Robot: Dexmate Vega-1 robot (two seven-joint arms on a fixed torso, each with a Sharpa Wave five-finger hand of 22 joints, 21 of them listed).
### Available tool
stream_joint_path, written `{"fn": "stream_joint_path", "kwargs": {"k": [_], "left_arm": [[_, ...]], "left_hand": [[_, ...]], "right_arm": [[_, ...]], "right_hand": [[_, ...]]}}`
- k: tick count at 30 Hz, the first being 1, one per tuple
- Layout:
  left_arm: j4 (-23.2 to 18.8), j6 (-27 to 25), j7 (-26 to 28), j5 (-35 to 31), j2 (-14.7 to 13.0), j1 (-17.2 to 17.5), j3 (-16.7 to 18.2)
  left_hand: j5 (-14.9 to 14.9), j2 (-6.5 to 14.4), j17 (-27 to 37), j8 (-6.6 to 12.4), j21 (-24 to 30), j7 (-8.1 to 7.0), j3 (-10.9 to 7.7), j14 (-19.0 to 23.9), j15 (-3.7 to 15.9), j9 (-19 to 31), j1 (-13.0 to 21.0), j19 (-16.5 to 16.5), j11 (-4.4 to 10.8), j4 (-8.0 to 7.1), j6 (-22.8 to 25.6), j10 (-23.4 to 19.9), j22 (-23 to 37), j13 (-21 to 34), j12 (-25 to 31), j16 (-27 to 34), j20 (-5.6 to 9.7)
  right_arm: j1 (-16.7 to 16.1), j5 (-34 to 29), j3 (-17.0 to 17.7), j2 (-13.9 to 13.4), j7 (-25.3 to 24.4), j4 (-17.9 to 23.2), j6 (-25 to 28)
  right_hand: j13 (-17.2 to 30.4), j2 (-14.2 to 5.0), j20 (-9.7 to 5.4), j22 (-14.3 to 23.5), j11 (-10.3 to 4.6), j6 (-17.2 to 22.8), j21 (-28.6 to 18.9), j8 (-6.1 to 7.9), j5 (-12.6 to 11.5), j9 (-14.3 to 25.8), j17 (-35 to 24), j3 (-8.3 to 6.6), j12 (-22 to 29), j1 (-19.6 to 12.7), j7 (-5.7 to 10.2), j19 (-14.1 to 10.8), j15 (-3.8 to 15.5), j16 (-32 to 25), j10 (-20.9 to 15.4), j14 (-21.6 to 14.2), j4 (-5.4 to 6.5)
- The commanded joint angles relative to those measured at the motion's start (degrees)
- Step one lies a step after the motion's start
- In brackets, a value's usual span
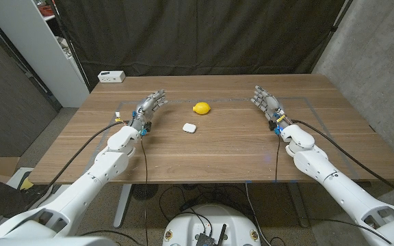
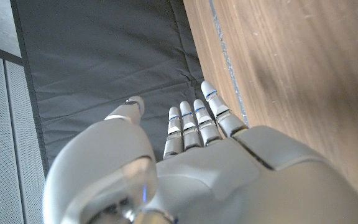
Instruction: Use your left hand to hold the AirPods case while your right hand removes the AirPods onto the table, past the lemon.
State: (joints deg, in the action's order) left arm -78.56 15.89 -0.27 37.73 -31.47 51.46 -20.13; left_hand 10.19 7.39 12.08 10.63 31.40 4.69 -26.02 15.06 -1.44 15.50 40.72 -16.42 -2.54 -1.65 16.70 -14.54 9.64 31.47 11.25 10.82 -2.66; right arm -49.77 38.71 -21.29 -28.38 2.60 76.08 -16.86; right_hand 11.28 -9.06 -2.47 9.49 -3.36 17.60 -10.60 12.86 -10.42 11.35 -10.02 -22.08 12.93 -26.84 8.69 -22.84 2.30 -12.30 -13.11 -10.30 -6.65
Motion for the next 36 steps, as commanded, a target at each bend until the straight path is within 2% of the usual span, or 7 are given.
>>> {"fn": "stream_joint_path", "kwargs": {"k": [1, 8, 13, 21, 26, 28, 36], "left_arm": [[-10.7, -6.8, 2.9, -3.8, -7.8, 4.5, 0.1], [-17.2, -15.4, 6.7, -11.1, -14.3, 4.5, -1.5], [-19.1, -19.2, 8.2, -15.2, -16.2, 3.4, -2.9], [-21.0, -26.0, 8.0, -23.5, -18.9, -0.5, -6.8], [-21.1, -27.9, 5.6, -27.8, -19.9, -3.3, -9.2], [-20.9, -28.1, 4.4, -29.1, -20.2, -4.3, -10.0], [-19.9, -27.2, -0.1, -33.3, -21.0, -7.2, -12.3]], "left_hand": [[0.2, -1.0, -0.8, 0.36, -0.9, -0.05, -0.58, -0.6, -0.37, -0.7, 2.2, 0.6, 0.43, 2.52, 0.5, 0.2, 0.2, -0.6, 0.1, -0.1, -0.92], [0.2, -4.9, -1.4, 0.69, -5.4, -3.91, 2.25, -7.4, -0.73, -2.2, 3.9, 6.6, 0.98, 7.06, 0.3, 4.1, 0.3, -2.6, -0.2, -0.7, -1.43], [1.1, -7.1, -1.6, 1.30, -7.3, -6.87, 3.93, -10.1, -0.39, -2.6, 4.7, 8.7, 1.05, 8.45, 1.8, 5.5, 0.3, -3.3, 0.0, -0.7, -1.46], [3.1, -9.6, -1.5, 1.78, -9.8, -11.71, 6.12, -13.2, 0.32, -2.8, 5.8, 11.2, 2.16, 9.25, 3.9, 7.3, 0.3, -4.2, 0.2, -0.6, -1.26], [4.4, -10.7, -1.5, 2.02, -10.7, -14.13, 7.14, -14.4, 0.86, -2.9, 6.4, 11.5, 2.97, 9.43, 5.2, 8.1, 0.3, -4.7, 0.3, -0.6, -1.17], [4.8, -11.0, -1.5, 2.11, -11.0, -14.91, 7.47, -14.7, 0.96, -3.0, 6.5, 11.7, 3.37, 9.46, 5.7, 8.3, 0.3, -4.8, 0.3, -0.6, -1.14], [8.0, -13.1, -1.3, 3.13, -12.8, -17.09, 9.44, -16.6, 1.06, -3.2, 8.0, 12.5, 4.33, 9.71, 10.4, 9.7, 0.3, -5.6, 0.5, -0.4, -1.16]], "right_arm": [[-1.0, 1.1, -0.3, 0.2, 1.1, 1.5, 0.0], [-0.5, 0.7, -0.5, -0.1, 2.2, 1.0, -0.8], [-0.5, -0.4, -0.7, -0.7, 2.1, 1.3, -1.2], [-0.4, -2.1, -0.9, -1.2, 1.7, 1.6, -2.3], [-0.5, -4.1, -1.3, -2.0, 0.6, 2.5, -2.5], [-0.6, -5.0, -1.5, -2.4, 0.0, 3.0, -2.6], [-0.6, -7.9, -1.8, -3.4, -1.5, 4.1, -3.1]], "right_hand": [[0.1, -0.05, -3.68, 0.1, -0.08, 0.2, -0.3, 0.13, -0.4, 0.2, -0.3, -0.33, 0.2, -0.7, -0.73, -0.5, 6.80, -0.2, -0.7, -0.8, -0.07], [0.2, -0.20, -3.17, 0.1, -0.01, 0.6, -0.2, 0.14, -0.4, 0.2, -0.3, -0.25, 0.2, -0.8, -1.64, -0.4, 6.77, -0.2, -1.1, -1.1, -0.13], [0.3, -0.45, -2.11, 0.1, 0.24, 2.3, 0.0, 0.40, -0.3, 0.3, -0.4, 0.01, -0.3, -1.2, 3.69, 0.3, 6.65, 0.2, -1.1, -0.9, -0.14], [0.6, -0.49, -0.97, 0.2, 0.63, 4.1, 0.3, 0.86, -0.3, 0.6, -0.6, 0.20, -0.3, -1.5, 3.96, 1.8, 6.17, 0.5, -1.3, -0.4, -0.19], [0.9, -0.51, -0.16, 0.2, 0.77, 4.2, 0.3, 0.42, -0.3, 0.6, -0.6, 0.37, -0.5, -2.1, -0.90, 3.2, 5.66, 0.9, -1.5, 0.5, -0.34], [1.2, -0.54, 0.18, 0.2, 0.77, 5.3, 0.2, 0.51, -0.3, 0.7, -0.8, 0.26, -0.5, -2.7, 4.29, 3.9, 5.59, 0.9, -1.4, 0.8, -0.62], [1.5, -0.42, 1.38, 0.2, 0.18, 6.2, 0.2, 0.30, -0.2, 0.9, -0.9, 0.33, -0.4, -3.8, 4.04, 5.8, 5.79, 0.9, -1.6, 1.8, -0.88]]}}
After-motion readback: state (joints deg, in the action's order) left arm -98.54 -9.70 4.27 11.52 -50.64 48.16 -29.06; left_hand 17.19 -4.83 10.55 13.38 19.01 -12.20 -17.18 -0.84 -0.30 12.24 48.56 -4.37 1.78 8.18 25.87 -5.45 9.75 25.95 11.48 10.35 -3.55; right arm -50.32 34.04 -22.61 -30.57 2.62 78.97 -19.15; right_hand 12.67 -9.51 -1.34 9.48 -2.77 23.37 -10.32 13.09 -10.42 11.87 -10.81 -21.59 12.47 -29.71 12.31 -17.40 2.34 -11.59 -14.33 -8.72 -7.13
